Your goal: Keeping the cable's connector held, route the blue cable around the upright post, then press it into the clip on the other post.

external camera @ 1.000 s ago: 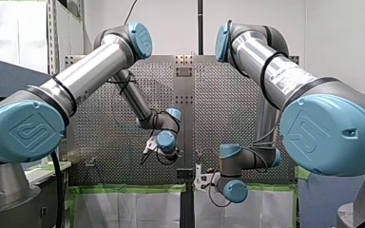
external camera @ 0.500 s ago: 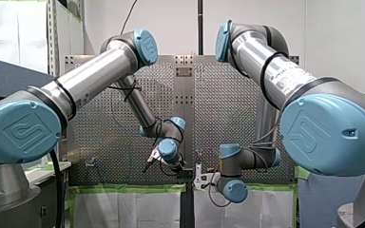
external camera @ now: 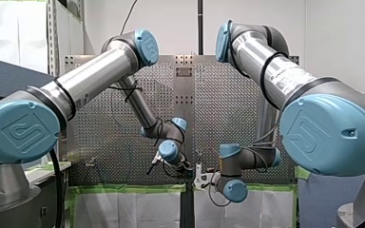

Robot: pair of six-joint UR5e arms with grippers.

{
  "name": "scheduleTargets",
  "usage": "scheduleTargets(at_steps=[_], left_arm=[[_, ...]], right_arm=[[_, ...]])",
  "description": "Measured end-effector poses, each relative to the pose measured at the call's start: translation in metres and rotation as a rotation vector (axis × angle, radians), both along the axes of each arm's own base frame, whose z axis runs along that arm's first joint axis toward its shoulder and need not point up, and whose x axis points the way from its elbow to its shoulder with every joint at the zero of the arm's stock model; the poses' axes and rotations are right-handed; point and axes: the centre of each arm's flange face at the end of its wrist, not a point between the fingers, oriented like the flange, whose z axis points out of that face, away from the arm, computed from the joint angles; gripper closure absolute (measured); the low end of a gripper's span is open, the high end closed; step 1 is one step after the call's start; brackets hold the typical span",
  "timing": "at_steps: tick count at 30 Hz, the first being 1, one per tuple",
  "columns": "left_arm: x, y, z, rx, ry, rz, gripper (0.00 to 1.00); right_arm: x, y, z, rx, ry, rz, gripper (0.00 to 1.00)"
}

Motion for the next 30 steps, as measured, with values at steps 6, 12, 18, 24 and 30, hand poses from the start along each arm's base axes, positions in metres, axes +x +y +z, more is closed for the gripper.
scheduleTargets(at_steps=[6,12,18,24,30], left_arm=[[0.0008,-0.0003,0.0004,-0.013,-0.003,0.009,0.00],[0.0008,-0.0008,0.0006,-0.022,-0.001,0.009,0.11],[0.0007,-0.0007,0.0006,-0.026,0.001,0.014,0.86],[0.0005,-0.0010,0.0006,-0.041,0.006,0.021,1.00],[-0.0010,-0.0018,0.0005,-0.041,0.010,0.020,1.00]], right_arm=[[-0.0002,-0.0001,-0.0002,0.001,0.003,0.000,1.00],[-0.0001,-0.0002,-0.0001,0.001,0.004,0.000,1.00],[-0.0002,0.0000,-0.0003,-0.001,0.008,0.001,1.00],[-0.0002,0.0000,-0.0004,-0.002,0.011,0.001,1.00],[-0.0003,-0.0002,-0.0003,-0.001,0.009,0.000,1.00]])
